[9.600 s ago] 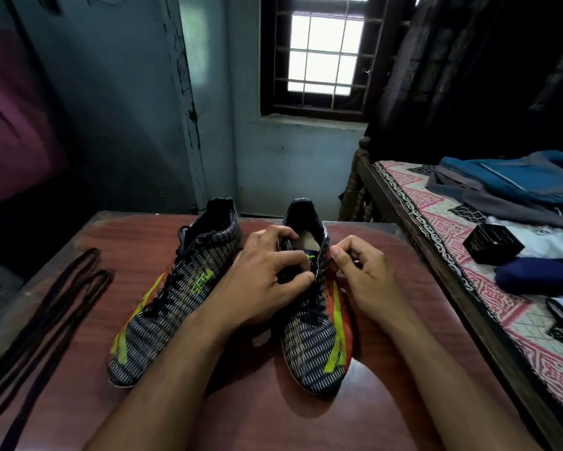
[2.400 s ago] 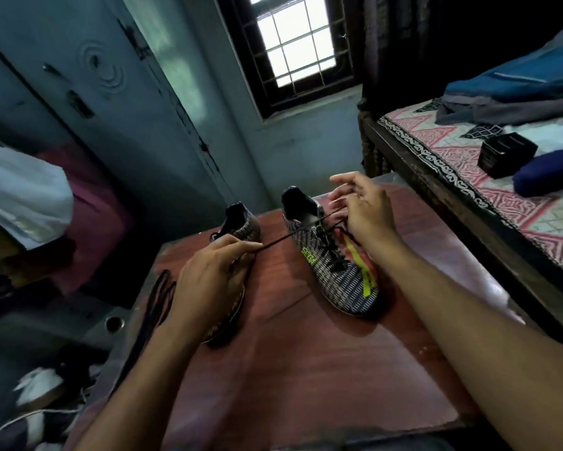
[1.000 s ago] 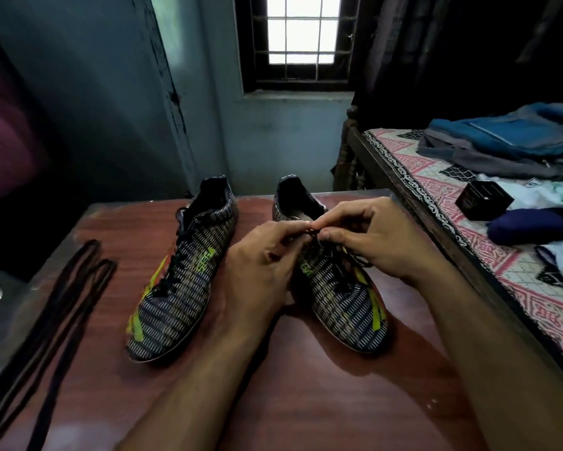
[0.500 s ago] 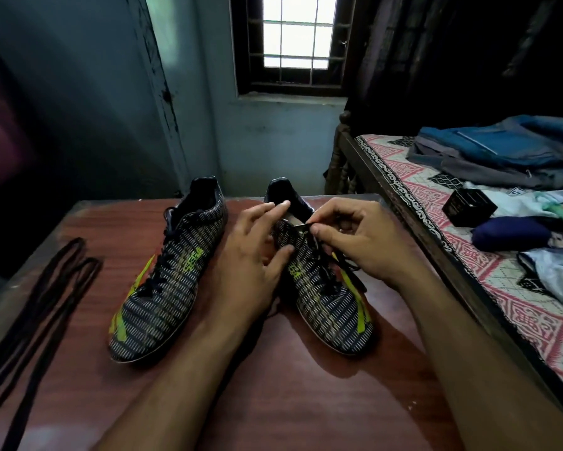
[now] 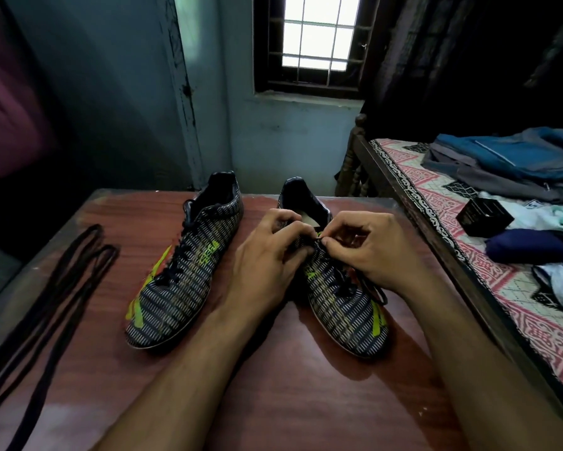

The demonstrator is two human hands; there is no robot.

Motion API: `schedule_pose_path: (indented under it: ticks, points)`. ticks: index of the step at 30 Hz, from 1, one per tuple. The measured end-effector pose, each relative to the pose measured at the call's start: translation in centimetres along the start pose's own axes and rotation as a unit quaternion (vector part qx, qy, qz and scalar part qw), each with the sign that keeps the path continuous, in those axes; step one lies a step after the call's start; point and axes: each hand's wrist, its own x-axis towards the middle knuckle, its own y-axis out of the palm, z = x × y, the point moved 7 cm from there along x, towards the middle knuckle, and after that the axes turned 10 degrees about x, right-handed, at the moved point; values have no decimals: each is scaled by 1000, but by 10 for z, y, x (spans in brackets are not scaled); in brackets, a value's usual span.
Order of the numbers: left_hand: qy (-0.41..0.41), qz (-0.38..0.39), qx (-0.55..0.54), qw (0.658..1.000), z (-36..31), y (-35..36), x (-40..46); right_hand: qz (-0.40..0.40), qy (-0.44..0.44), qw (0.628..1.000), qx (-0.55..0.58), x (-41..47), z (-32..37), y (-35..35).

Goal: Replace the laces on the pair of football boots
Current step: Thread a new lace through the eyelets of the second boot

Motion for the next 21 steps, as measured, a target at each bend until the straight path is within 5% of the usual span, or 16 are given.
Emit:
schedule_pose_path:
  ticks: [11, 21]
  points:
    - [-6, 8, -44, 999, 6, -2, 0, 91, -10, 988, -128, -1, 0, 8]
    - [-5, 28, -87, 996, 10, 1, 0, 61, 13, 998, -8, 0, -12, 12]
